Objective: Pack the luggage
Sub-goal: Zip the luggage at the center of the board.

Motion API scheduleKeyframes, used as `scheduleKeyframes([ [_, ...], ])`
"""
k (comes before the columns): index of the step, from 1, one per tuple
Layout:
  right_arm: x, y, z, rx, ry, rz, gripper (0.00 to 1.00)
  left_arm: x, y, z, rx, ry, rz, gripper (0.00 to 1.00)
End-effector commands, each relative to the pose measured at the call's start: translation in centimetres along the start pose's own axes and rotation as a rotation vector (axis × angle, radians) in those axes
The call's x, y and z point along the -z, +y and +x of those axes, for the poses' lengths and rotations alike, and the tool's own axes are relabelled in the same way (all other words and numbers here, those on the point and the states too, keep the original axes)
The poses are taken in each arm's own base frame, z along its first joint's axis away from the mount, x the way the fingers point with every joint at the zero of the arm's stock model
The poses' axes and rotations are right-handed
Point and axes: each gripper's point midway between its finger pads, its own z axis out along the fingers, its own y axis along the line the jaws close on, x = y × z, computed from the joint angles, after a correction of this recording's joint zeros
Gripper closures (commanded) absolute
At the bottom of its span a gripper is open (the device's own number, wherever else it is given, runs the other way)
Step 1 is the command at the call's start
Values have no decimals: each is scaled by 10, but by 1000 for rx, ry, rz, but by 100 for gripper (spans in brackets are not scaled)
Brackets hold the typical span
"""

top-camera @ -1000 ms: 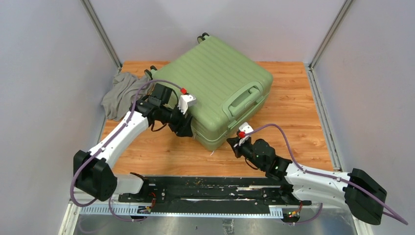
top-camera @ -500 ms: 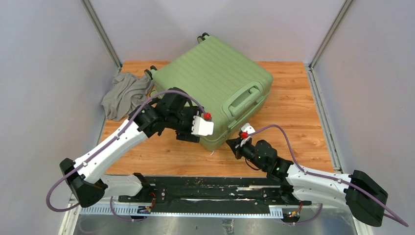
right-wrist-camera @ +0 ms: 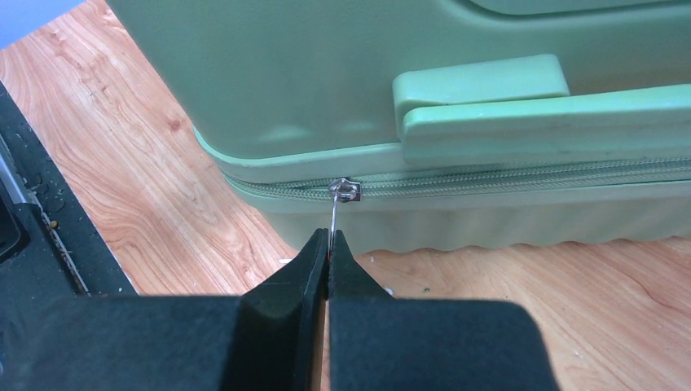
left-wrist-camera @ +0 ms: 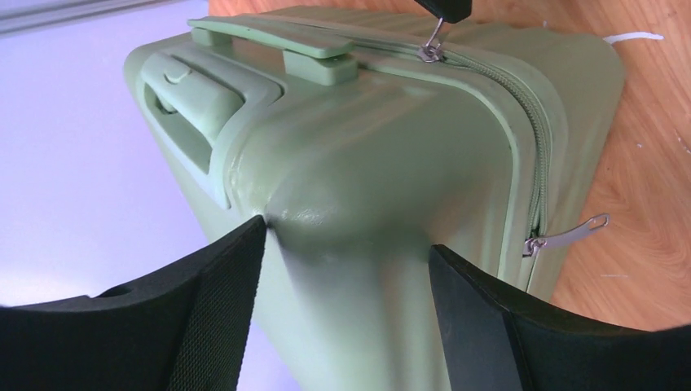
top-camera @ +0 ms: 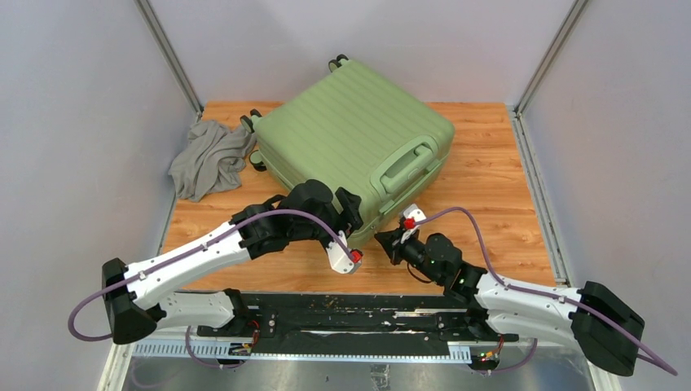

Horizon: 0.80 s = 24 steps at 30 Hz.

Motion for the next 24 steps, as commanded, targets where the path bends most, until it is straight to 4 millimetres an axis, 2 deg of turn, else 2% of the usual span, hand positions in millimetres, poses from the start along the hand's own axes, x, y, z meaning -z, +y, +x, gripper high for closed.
scheduleKeyframes([
  [1,-2,29,-14,-51,-53,-141,100,-4,47,2,-93,33,-133,27],
  [5,-9,40,-20,-67,-68,-190,100,-10,72,1,-104,35,-222,38],
  [8,-14,45,-24,-67,-67,-209,100,-6,97,-3,-108,27,-326,47],
  [12,-9,45,-23,-85,-83,-211,100,-5,121,-4,-37,18,-348,50],
  [16,-1,54,-24,-73,-85,-244,100,-5,134,-4,-3,12,-367,52],
  [20,11,56,-20,-73,-86,-263,100,-6,137,-2,27,19,-365,53],
  [24,8,66,-24,-68,-90,-305,100,-7,144,1,87,29,-372,53],
])
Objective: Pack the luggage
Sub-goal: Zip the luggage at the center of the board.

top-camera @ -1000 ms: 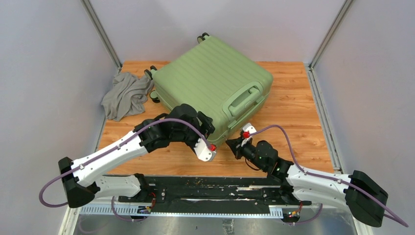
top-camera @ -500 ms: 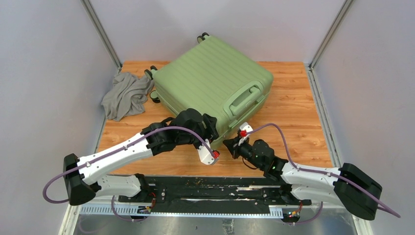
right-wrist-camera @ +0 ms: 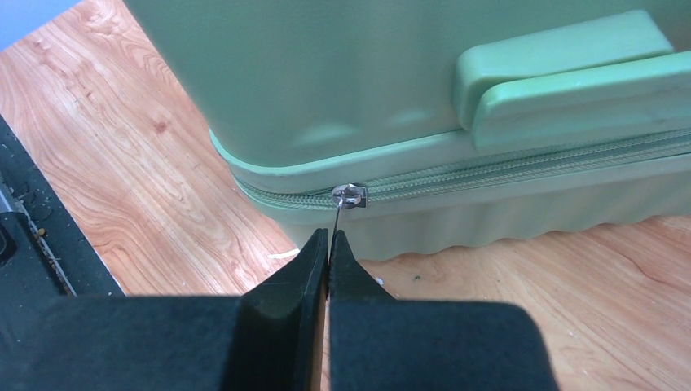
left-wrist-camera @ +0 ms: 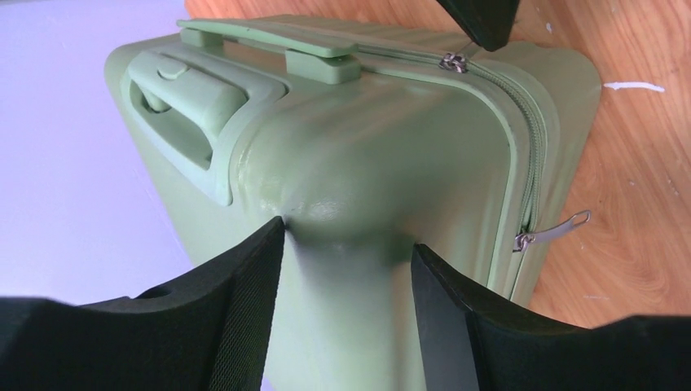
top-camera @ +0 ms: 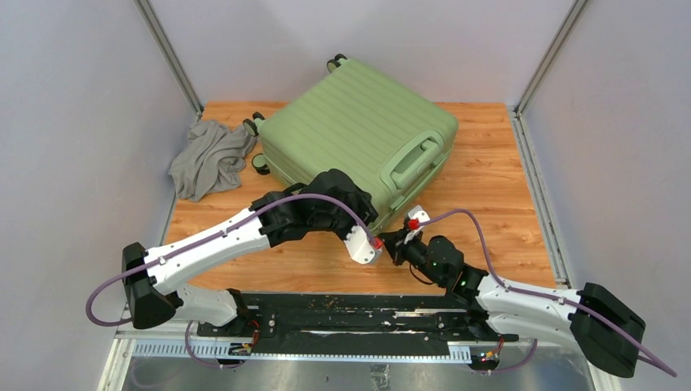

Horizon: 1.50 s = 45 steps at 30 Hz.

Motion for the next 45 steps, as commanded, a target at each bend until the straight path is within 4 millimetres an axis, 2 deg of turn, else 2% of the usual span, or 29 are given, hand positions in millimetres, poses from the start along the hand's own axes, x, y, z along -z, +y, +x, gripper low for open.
scheduleKeyframes([
  [1,5,80,-30,-33,-69,-362,100,18,117,-5,22,-4,-400,54],
  [4,8,98,-30,-22,-53,-429,100,14,119,-3,29,7,-394,56],
  [7,15,105,-22,-21,-23,-471,100,13,120,0,42,22,-394,57],
  [9,19,100,-18,-17,-8,-447,100,14,120,2,51,29,-394,57],
  [11,23,72,-12,-31,3,-311,97,18,120,3,64,34,-398,57],
  [14,36,8,-16,-100,-63,-2,49,24,111,0,94,12,-348,53],
  [16,50,-26,-23,-160,-113,146,33,28,101,-6,135,-21,-282,39],
  [17,57,-40,-24,-196,-128,207,30,30,100,-9,170,-36,-264,30],
  [19,68,-60,-25,-264,-147,287,29,34,102,-19,275,-91,-222,16],
  [20,73,-69,-20,-295,-128,332,29,41,111,-25,328,-119,-220,11],
  [22,80,-84,-13,-348,-93,416,30,40,118,-34,418,-156,-180,2],
  [24,85,-95,-6,-395,-43,496,29,35,123,-40,477,-174,-150,0],
  [27,89,-111,4,-448,56,630,28,14,131,-46,546,-184,-105,0],
  [29,84,-116,7,-491,104,662,27,2,137,-49,611,-183,-80,0],
  [31,72,-121,2,-539,101,635,27,-10,141,-51,667,-175,-50,0],
  [35,47,-117,-11,-642,44,495,27,-26,129,-58,755,-176,37,0],
  [38,30,-100,-27,-604,28,320,32,-39,114,-55,783,-141,73,0],
  [39,30,-99,-26,-600,38,316,32,-45,112,-50,816,-107,69,0],
  [42,35,-106,-9,-609,90,377,29,-59,122,-40,932,-36,14,0],
  [45,38,-107,2,-606,131,393,28,-70,118,-54,986,-93,66,0],
])
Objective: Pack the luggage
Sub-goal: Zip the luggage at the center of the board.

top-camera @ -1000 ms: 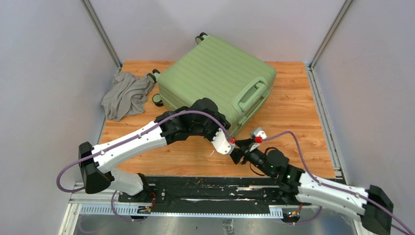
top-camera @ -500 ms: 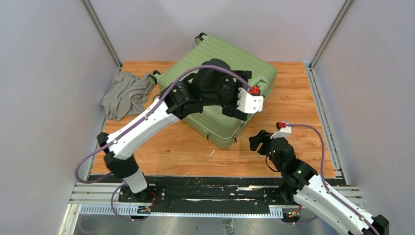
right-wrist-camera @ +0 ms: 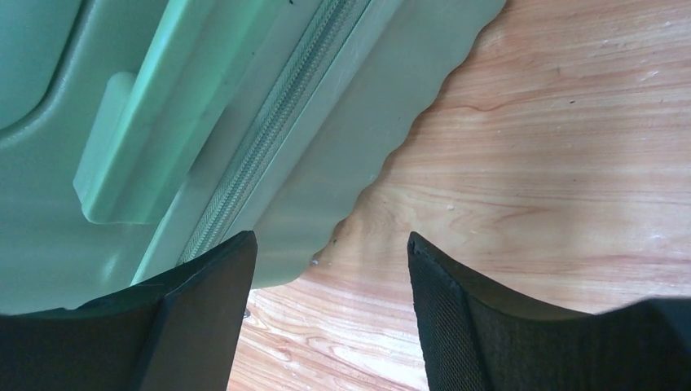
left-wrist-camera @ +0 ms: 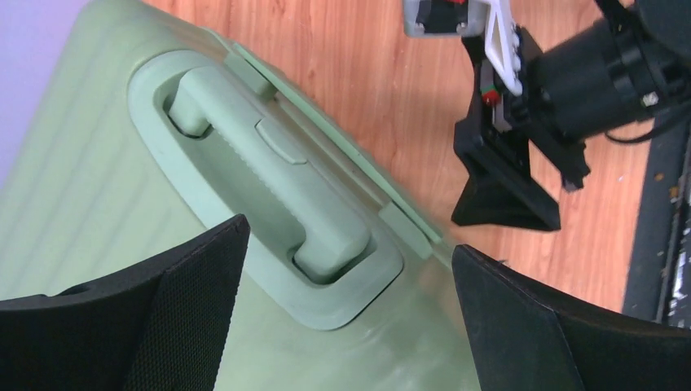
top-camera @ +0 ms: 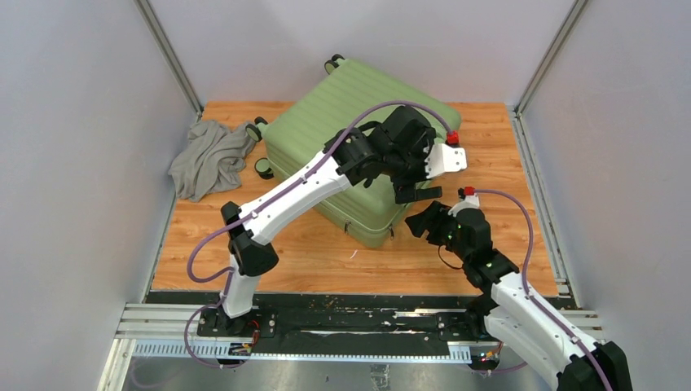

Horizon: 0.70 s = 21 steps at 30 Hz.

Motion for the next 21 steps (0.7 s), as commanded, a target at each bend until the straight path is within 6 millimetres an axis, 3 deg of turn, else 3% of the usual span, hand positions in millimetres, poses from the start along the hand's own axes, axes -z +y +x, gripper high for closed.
scheduleKeyframes([
  [1,2,-2,9,22,47,-14,28,-14,-10,-5,166,-10,37,0],
  [7,9,-14,23,15,73,15,28,-55,-1,25,275,106,-31,0],
  [12,10,-27,32,1,92,64,28,-71,18,50,284,183,-122,12],
  [15,6,-25,27,9,97,70,28,-72,43,60,279,216,-215,33],
  [17,2,-10,19,33,85,3,30,-71,56,63,280,214,-247,49],
  [21,6,11,15,82,71,-118,31,-72,66,65,311,176,-223,69],
])
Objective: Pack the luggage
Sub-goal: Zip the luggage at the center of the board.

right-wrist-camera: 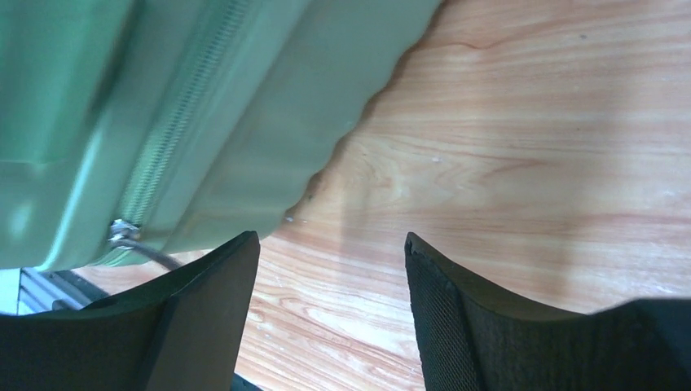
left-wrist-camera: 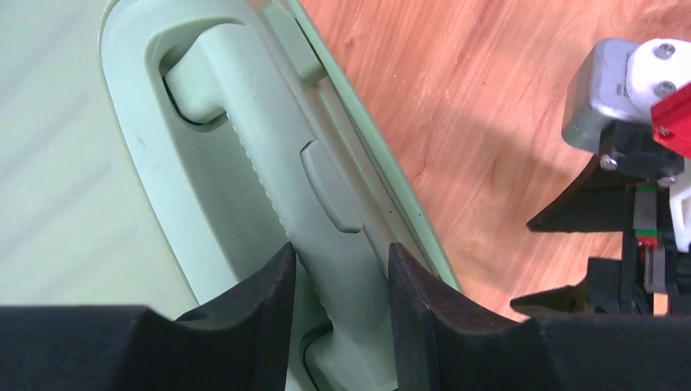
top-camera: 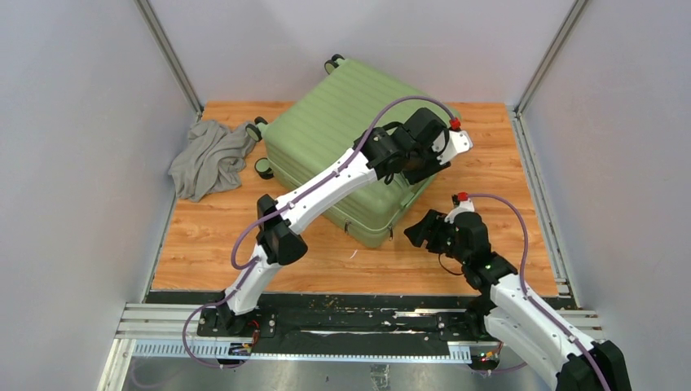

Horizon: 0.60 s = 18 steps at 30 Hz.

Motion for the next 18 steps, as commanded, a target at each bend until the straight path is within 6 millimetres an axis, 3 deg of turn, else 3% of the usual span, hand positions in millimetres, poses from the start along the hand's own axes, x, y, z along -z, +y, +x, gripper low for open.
scheduleKeyframes([
  [1,7,32,-18,78,-58,-167,32,-8,38,16,18,32,-59,75],
  [5,17,48,-14,135,-69,-284,34,-9,46,14,4,16,-67,99],
  [8,24,66,-15,185,-84,-397,34,-9,61,8,12,-12,-118,100],
  [11,21,71,-15,240,-78,-427,34,-3,78,-3,15,-61,-173,100],
  [18,10,89,-16,311,-65,-526,33,39,102,-39,-11,-194,-270,100],
])
